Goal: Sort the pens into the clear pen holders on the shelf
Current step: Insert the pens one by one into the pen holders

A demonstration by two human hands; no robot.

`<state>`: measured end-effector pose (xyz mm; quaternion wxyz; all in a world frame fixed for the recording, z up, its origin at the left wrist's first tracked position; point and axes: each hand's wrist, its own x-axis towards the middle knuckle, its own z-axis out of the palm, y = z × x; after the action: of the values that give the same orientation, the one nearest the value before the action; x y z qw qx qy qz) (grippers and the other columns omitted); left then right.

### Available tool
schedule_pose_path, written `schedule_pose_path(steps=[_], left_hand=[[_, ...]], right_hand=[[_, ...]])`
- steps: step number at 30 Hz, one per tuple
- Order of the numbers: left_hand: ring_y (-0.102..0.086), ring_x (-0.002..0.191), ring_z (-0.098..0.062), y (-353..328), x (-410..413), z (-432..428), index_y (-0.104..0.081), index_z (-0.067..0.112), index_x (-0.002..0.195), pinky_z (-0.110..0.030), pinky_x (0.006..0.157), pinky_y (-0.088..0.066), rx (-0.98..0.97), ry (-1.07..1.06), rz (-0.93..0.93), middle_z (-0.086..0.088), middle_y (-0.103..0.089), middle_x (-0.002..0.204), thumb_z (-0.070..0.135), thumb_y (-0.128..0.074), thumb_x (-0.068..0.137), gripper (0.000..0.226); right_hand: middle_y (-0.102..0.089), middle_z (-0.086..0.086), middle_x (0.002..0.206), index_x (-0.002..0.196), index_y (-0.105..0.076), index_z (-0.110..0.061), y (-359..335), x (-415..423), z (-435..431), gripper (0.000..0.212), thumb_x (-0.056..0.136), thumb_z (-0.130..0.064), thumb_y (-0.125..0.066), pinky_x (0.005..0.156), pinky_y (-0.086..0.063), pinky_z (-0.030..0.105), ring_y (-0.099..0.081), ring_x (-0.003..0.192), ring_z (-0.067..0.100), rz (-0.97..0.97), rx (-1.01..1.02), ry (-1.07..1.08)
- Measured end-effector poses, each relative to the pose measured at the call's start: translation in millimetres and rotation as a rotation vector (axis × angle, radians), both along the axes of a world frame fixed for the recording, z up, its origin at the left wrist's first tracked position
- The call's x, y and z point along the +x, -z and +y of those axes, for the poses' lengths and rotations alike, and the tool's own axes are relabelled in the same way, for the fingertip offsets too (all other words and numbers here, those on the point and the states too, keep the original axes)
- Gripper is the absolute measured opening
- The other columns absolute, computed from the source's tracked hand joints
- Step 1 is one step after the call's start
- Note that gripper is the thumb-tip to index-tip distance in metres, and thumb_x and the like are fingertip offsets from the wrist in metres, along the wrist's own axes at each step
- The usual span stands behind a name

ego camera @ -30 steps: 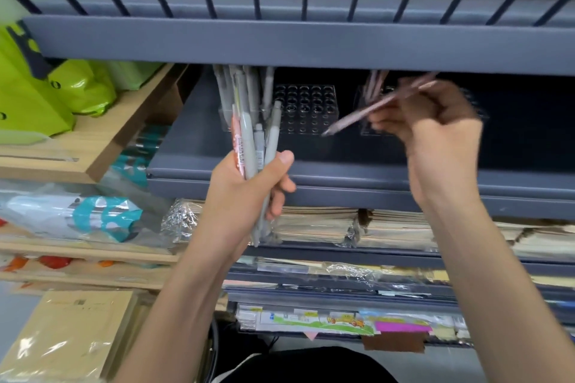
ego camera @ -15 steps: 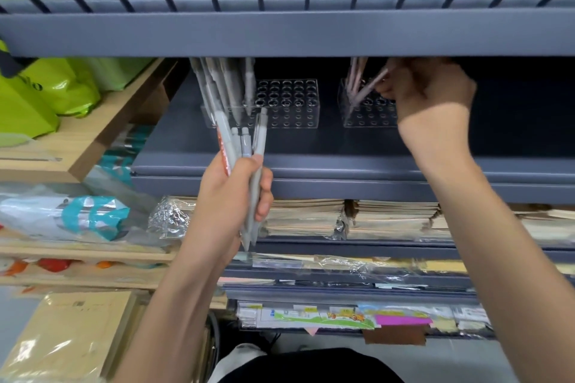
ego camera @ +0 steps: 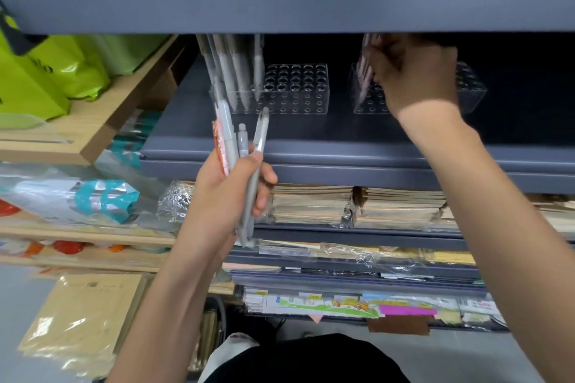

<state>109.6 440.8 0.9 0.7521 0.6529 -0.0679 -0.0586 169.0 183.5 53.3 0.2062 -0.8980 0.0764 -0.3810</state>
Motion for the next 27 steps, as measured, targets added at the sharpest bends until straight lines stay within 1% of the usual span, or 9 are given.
schedule_pose_path(steps=[6,9,11,13,15,19,22,24,27], left_hand=[[-0.048,0.043,-0.010,0,6,8,-0.056,-0.011,0.113,-0.018,0.043,-0.041,0.103,0.030,-0.045,0.004,-0.067,0.059,0.021,-0.053,0.102,0.034],[-0.050,0.046,-0.013,-4,9,13,-0.055,-0.009,0.116,-0.021,0.045,-0.044,0.088,0.037,-0.060,-0.004,-0.075,0.077,0.021,-0.055,0.101,0.033],[-0.052,0.047,-0.015,-6,12,16,-0.053,-0.007,0.116,-0.023,0.045,-0.045,0.066,0.044,-0.057,-0.010,-0.076,0.088,0.020,-0.056,0.101,0.031],[-0.054,0.048,-0.016,-6,14,20,-0.054,-0.003,0.115,-0.025,0.045,-0.046,0.048,0.059,-0.056,-0.012,-0.076,0.093,0.021,-0.056,0.101,0.028],[-0.055,0.049,-0.017,-4,15,25,-0.056,0.002,0.110,-0.025,0.046,-0.047,0.036,0.075,-0.057,-0.012,-0.076,0.095,0.022,-0.058,0.100,0.022],[-0.054,0.048,-0.015,0,17,33,-0.057,0.009,0.102,-0.024,0.046,-0.045,0.005,0.096,-0.045,-0.012,-0.076,0.095,0.024,-0.059,0.099,0.015],[-0.052,0.045,-0.013,2,17,39,-0.058,0.007,0.102,-0.022,0.045,-0.044,-0.011,0.108,-0.048,-0.013,-0.076,0.096,0.025,-0.059,0.099,0.018],[-0.051,0.045,-0.013,1,17,41,-0.058,0.008,0.102,-0.021,0.045,-0.044,-0.007,0.115,-0.056,-0.013,-0.076,0.097,0.024,-0.059,0.099,0.017],[-0.053,0.047,-0.014,1,17,41,-0.059,0.012,0.104,-0.023,0.046,-0.045,0.009,0.125,-0.072,-0.013,-0.076,0.097,0.023,-0.062,0.098,0.013]], right_hand=[[-0.074,0.006,0.089,0.099,-0.070,-0.011,-3,2,8,0.033,0.093,-0.041,-0.058,0.074,-0.032,0.018,-0.067,0.086,0.021,-0.026,0.019,-0.022],[-0.070,0.002,0.075,0.093,-0.071,-0.010,-2,3,10,0.030,0.093,-0.038,-0.059,0.071,-0.032,0.005,-0.060,0.070,0.003,-0.014,0.085,-0.025],[-0.071,0.002,0.078,0.091,-0.071,-0.011,-1,4,9,0.028,0.092,-0.037,-0.060,0.086,-0.043,0.016,-0.068,0.075,0.015,-0.005,0.176,-0.039],[-0.073,0.005,0.083,0.088,-0.070,-0.009,0,5,8,0.029,0.090,-0.037,-0.063,0.089,-0.052,0.036,-0.071,0.078,0.025,-0.004,0.258,-0.044],[-0.074,0.007,0.084,0.085,-0.071,-0.010,1,6,9,0.030,0.087,-0.039,-0.065,0.089,-0.052,0.035,-0.070,0.080,0.025,-0.006,0.259,-0.013],[-0.070,-0.005,0.074,0.078,-0.072,-0.015,1,-5,19,0.030,0.079,-0.044,-0.065,0.073,-0.047,0.020,-0.066,0.073,0.006,-0.140,0.374,0.124],[-0.066,-0.011,0.063,0.078,-0.063,-0.011,1,-22,44,0.011,0.080,-0.022,-0.062,0.056,-0.045,0.018,-0.057,0.054,0.000,-0.404,0.690,-0.097],[-0.065,-0.007,0.056,0.074,-0.063,-0.013,3,-31,65,0.012,0.083,-0.022,-0.065,0.047,-0.042,0.021,-0.053,0.044,0.005,-0.252,0.828,-0.289],[-0.069,0.001,0.063,0.069,-0.068,-0.021,10,-35,94,0.024,0.083,-0.041,-0.069,0.047,-0.042,0.026,-0.053,0.046,0.011,0.133,0.755,-0.403]])
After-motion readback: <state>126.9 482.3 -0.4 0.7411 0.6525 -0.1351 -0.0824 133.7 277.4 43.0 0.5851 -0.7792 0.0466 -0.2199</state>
